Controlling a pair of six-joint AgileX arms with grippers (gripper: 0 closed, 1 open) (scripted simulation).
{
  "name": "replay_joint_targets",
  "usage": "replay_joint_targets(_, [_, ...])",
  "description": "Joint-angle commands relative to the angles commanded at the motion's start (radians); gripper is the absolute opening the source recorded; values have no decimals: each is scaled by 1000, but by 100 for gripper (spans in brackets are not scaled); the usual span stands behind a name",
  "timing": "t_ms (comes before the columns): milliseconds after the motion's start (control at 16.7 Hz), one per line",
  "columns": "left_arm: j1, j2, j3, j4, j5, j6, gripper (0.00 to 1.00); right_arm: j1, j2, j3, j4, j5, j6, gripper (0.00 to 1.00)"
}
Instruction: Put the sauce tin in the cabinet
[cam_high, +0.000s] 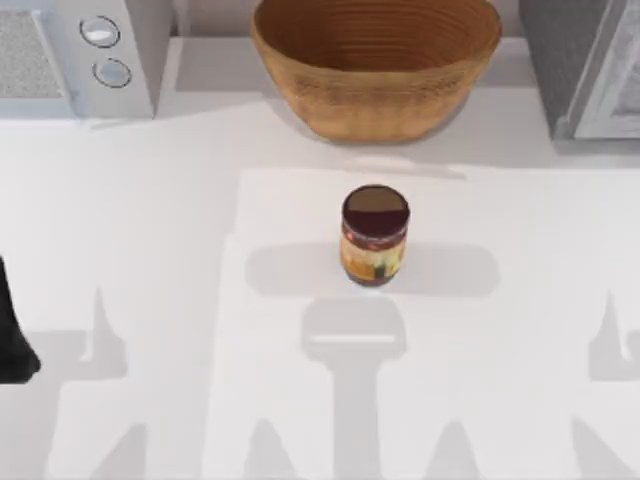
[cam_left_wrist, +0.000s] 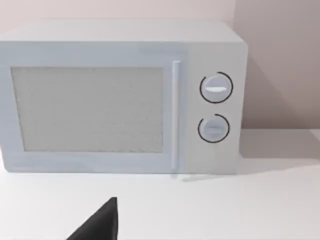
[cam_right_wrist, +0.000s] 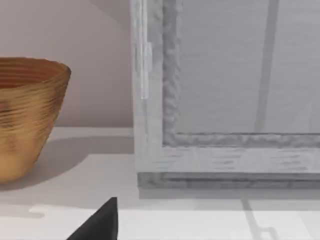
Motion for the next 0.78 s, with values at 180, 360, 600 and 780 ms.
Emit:
replay_joint_targets(180, [0,0,0,0,0,0,100,3,5,5,5,-9,-2,100])
replay_joint_targets(360, [0,0,0,0,0,0,100,31,61,53,51,-93,-17,100])
replay_joint_targets(600, [0,0,0,0,0,0,100,86,255,172,165,-287,-43,100])
replay_joint_targets(780, [0,0,0,0,0,0,100,134,471,283,270,-454,-71,100])
